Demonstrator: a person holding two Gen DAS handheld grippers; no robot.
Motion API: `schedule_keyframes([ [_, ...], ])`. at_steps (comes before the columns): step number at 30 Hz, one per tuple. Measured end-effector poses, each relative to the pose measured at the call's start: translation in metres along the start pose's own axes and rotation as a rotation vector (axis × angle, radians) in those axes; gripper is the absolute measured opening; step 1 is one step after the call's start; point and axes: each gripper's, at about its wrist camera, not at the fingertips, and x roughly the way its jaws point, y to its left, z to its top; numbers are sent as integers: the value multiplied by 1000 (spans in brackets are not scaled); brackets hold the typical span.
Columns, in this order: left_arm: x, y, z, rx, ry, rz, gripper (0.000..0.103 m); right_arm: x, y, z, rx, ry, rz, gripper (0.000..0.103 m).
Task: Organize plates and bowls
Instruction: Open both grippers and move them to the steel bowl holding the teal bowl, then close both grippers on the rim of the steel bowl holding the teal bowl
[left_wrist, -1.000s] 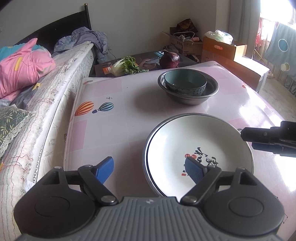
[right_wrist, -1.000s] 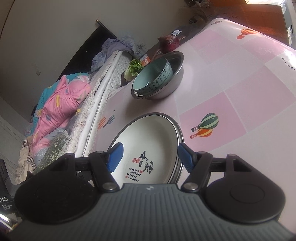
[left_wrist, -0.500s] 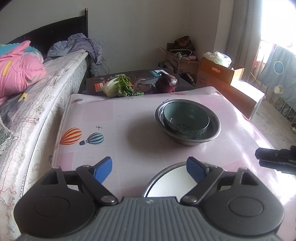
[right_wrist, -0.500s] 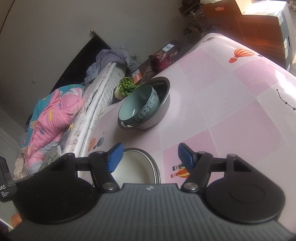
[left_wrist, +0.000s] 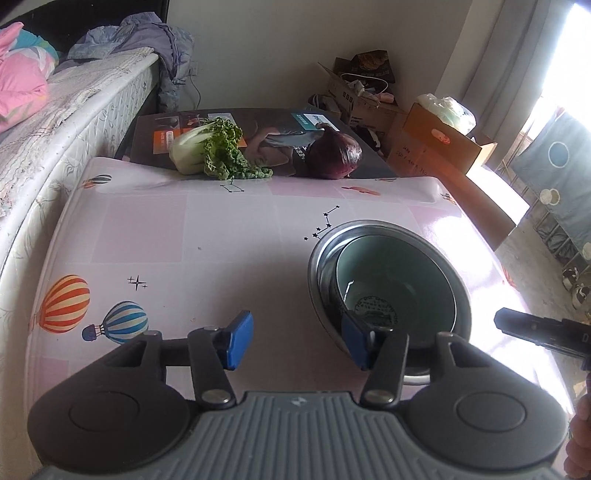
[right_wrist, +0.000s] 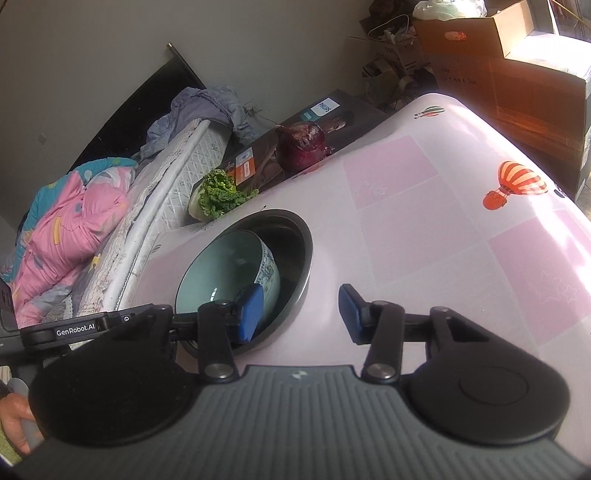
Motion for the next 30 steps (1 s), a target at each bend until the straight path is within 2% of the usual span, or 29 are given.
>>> schedule_keyframes([
  [12,29,4,8,-12,71,-22,55,47,-1,5,19,92,25,19],
  [18,48,6,11,-55,124,-41,54,61,3,7,16,117,24,15],
  [23,58,6,12,-76,137,-50,47,67,3,9,16,120,15,14],
  [30,63,0,15,-82,130,-55,30,75,0,14,32,117,13,14],
])
